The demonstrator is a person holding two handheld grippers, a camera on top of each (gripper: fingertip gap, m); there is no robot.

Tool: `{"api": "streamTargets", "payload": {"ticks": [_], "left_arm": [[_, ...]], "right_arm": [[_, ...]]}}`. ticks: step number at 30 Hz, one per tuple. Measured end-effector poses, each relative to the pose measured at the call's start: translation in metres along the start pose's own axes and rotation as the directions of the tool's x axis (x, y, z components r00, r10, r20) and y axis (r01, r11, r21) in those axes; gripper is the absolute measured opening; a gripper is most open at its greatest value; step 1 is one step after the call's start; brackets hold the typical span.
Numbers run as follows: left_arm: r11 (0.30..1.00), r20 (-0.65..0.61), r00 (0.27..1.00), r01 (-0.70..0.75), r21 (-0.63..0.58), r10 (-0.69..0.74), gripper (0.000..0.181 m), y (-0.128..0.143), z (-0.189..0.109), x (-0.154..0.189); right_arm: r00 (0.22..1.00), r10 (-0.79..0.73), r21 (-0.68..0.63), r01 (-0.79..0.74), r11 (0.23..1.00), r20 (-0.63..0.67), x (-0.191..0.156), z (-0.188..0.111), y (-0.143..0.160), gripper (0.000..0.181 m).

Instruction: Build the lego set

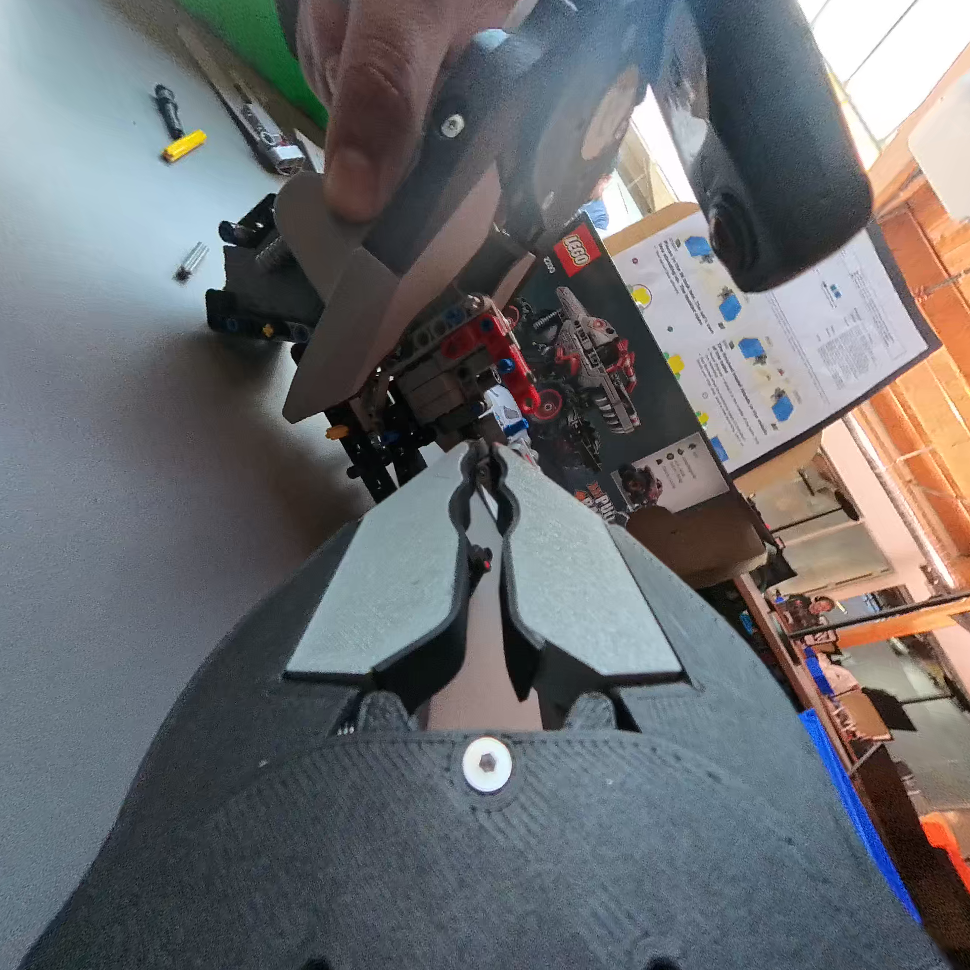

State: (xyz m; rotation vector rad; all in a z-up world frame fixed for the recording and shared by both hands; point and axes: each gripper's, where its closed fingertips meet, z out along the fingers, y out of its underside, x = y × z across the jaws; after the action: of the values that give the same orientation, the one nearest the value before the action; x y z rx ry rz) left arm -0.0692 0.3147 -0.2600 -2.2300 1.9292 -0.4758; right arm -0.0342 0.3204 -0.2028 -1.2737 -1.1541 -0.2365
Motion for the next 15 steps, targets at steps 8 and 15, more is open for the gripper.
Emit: {"api": "streamTargets", "payload": {"ticks": [8, 15], "left_arm": [[0.989, 0.017, 0.992, -0.125, -0.082, 0.127, 0.070, 0.012, -0.003, 0.000], [0.996, -0.014, 0.996, -0.087, 0.034, 0.088, 0.074, 0.000, -0.029, 0.009]], "right_arm": [[1.000, 0.026, 0.009, -0.026, 1.000, 0.001, -0.004, -0.017, 0.005, 0.015], [0.973, 0.191, 0.062, -0.184, 0.981, -0.126, 0.035, -0.038, 0.016, 0.014]]}}
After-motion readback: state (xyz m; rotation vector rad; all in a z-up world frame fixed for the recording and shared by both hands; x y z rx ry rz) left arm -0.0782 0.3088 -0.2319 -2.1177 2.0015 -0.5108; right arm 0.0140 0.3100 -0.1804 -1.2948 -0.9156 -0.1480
